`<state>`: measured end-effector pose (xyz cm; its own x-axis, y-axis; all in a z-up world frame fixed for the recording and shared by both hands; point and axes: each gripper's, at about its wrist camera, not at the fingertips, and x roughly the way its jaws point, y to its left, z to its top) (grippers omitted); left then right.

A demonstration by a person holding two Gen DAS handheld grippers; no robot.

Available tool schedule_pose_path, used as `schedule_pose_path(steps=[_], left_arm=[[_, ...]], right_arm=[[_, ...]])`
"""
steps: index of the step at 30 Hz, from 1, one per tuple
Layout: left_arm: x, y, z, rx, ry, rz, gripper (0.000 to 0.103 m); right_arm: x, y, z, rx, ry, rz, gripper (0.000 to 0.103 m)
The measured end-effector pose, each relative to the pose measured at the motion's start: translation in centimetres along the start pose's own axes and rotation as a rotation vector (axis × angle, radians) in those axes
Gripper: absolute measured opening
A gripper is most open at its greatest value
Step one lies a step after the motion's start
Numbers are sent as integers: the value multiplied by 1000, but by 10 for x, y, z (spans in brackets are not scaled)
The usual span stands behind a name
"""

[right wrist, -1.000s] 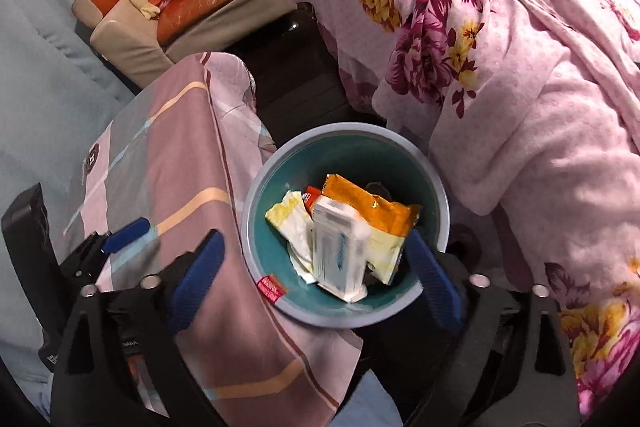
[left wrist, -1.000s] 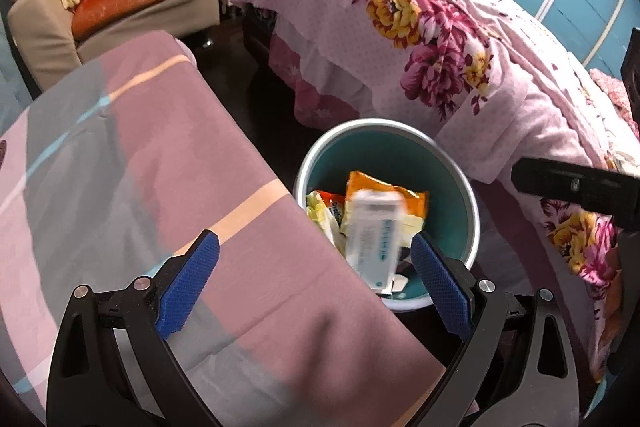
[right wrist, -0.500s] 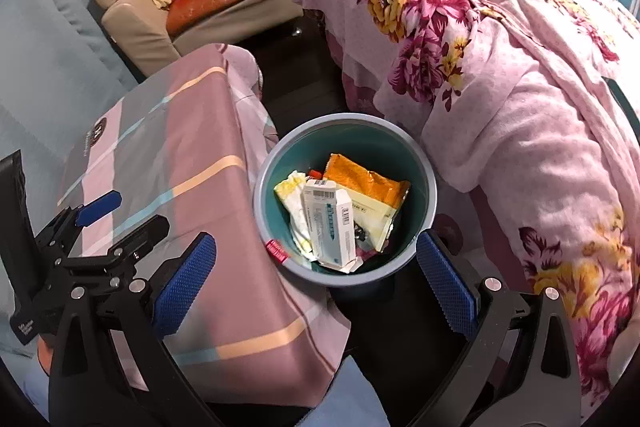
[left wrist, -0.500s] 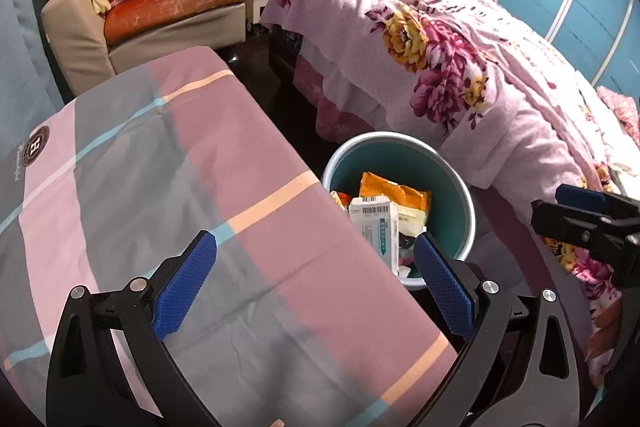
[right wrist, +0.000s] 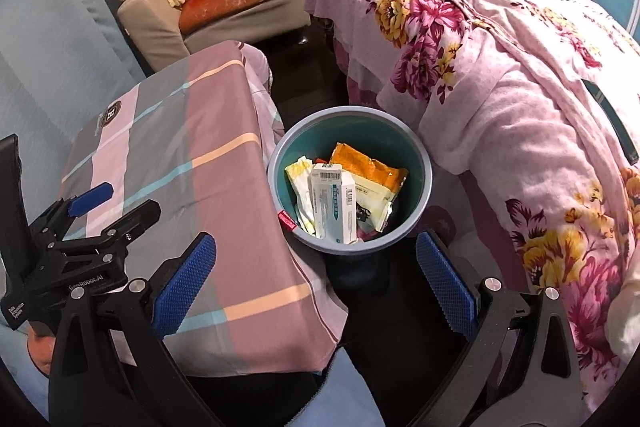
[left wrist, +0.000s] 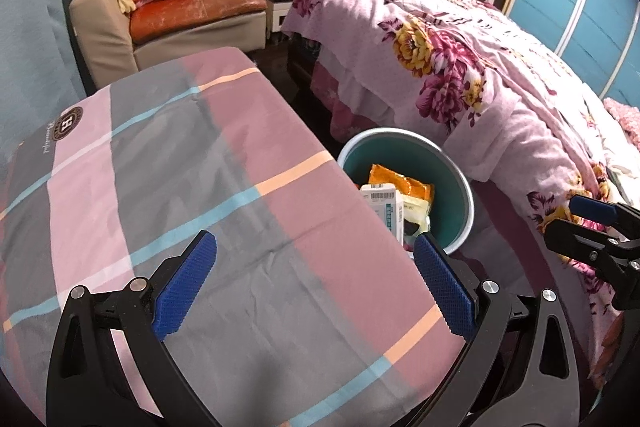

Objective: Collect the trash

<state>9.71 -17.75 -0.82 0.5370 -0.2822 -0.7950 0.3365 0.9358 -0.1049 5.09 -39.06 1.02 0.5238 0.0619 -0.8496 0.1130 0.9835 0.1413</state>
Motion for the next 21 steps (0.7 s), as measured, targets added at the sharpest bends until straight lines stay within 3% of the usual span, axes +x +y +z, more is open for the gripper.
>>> schedule_pose_path(steps=[21], left_arm=[[0, 6, -11, -12, -7, 62, 99]], right_arm=[[6, 5, -8, -22, 1, 9, 96]])
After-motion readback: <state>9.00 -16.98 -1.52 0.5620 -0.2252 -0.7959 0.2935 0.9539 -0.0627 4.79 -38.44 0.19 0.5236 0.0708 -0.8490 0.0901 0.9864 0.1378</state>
